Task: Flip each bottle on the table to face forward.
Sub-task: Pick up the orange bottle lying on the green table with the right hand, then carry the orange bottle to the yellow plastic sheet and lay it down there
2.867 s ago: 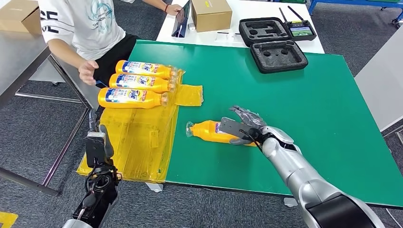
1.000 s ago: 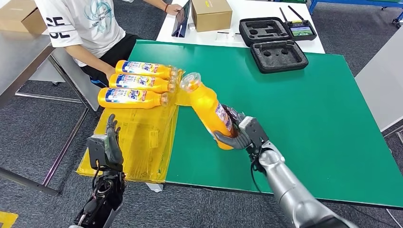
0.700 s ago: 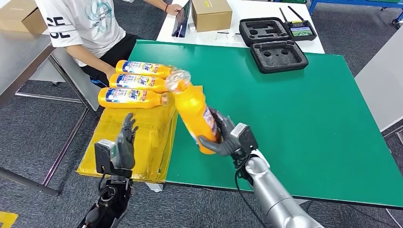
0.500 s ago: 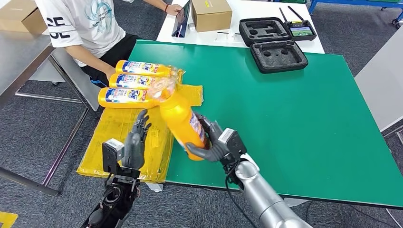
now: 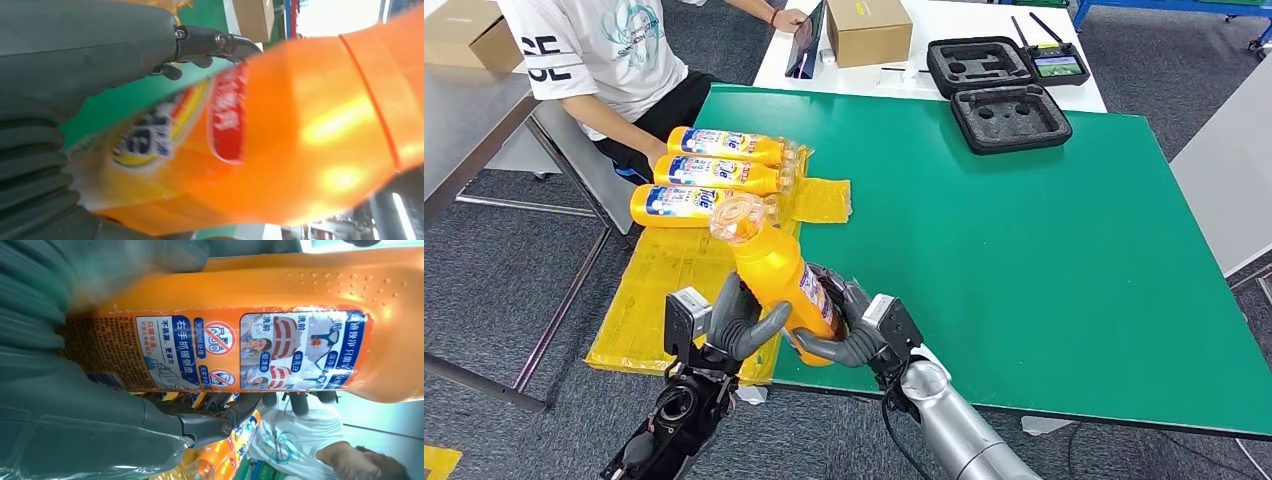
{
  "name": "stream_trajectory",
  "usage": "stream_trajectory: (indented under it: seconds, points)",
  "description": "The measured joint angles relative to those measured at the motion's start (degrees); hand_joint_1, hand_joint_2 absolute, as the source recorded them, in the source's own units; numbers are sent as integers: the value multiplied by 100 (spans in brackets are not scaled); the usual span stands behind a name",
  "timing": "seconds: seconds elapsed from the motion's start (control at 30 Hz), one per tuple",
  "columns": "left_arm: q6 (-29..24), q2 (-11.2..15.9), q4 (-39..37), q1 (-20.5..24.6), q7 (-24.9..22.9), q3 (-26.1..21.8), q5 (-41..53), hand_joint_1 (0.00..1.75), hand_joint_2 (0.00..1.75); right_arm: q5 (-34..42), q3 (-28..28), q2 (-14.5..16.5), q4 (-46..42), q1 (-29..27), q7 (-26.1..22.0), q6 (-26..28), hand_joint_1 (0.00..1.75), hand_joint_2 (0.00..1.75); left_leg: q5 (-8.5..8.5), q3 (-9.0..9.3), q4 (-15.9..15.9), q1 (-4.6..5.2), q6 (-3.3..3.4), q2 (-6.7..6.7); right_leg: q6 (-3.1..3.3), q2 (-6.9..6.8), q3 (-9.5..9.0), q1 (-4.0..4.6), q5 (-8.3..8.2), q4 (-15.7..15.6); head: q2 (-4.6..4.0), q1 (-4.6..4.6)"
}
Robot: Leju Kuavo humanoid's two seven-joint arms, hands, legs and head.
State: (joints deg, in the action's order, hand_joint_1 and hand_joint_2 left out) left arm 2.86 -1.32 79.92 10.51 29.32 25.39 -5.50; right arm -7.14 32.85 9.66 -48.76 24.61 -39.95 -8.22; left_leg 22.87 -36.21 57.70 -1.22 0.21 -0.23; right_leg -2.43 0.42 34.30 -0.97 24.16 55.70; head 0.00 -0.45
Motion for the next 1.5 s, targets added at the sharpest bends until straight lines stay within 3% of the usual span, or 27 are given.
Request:
stream_trajectory:
  seconds: [0.33, 0.4, 0.47, 0.53, 0.73, 0.77, 0.87, 0.9, 1.0, 1.33, 1.5]
  points:
    - [160, -4, -90, 186, -92, 104, -116, 2, 175, -140, 4, 47, 92, -25, 0, 36, 175, 175, 0, 0, 0, 0, 0, 0, 0, 0, 1, 0, 0, 0, -1, 0]
    - [235, -6, -132, 221, -89, 104, -192, 67, 175, -208, 7, 60, 126, -25, 0, 62, 175, 175, 0, 0, 0, 0, 0, 0, 0, 0, 1, 0, 0, 0, 0, 1]
    - [283, -6, -172, 252, -87, 104, -276, 151, 175, -265, 14, 73, 162, -24, 0, 91, 175, 175, 0, 0, 0, 0, 0, 0, 0, 0, 1, 0, 0, 0, 0, -1]
    - [298, -7, -201, 265, -85, 104, -330, 173, 175, -296, 19, 80, 192, -24, 0, 110, 175, 175, 0, 0, 0, 0, 0, 0, 0, 0, 1, 0, 0, 0, 0, -1]
    - [313, -19, -256, 270, -70, 94, -434, 175, 175, -339, 23, 86, 251, -25, -3, 167, 175, 175, 0, 0, 0, 0, 0, 0, 0, 0, 1, 0, 0, 0, -1, 0]
    - [313, -19, -263, 269, -63, 89, -441, 175, 175, -344, 26, 86, 257, -24, -4, 172, 154, 175, 0, 0, 0, 0, 0, 0, 0, 0, 1, 0, 0, 0, -1, 1]
    - [299, -17, -288, 269, -28, 73, -453, 175, 175, -375, 43, 87, 276, -22, -4, 201, 23, 175, 0, 0, 0, 0, 0, 0, 0, 0, 1, 0, 0, 0, 0, 0]
    - [281, -15, -292, 269, -14, 67, -454, 175, 175, -391, 48, 88, 285, -22, -4, 220, 0, 131, 0, 0, 0, 0, 0, 0, 0, 1, 1, 0, 0, 0, 0, -1]
    - [183, -9, -294, 267, 15, 46, -434, 175, 175, -432, 58, 106, 327, -24, -4, 311, 0, 0, 0, 0, 0, 0, 0, 0, 0, 1, 1, 0, 0, 0, 0, -1]
    - [-307, -6, -286, 220, 25, -23, -256, 175, 175, -403, -23, 275, 442, -26, -1, 515, 0, 0, 0, 0, 0, 0, 0, 0, 0, 0, 0, 0, 0, 0, 0, -1]
    - [-852, -9, -278, 211, 176, -142, 26, 175, 175, -296, -117, 318, 253, -145, 0, 606, 0, 0, 1, 0, 0, 0, 0, 1, 0, 1, 1, 0, 0, 0, 0, 1]
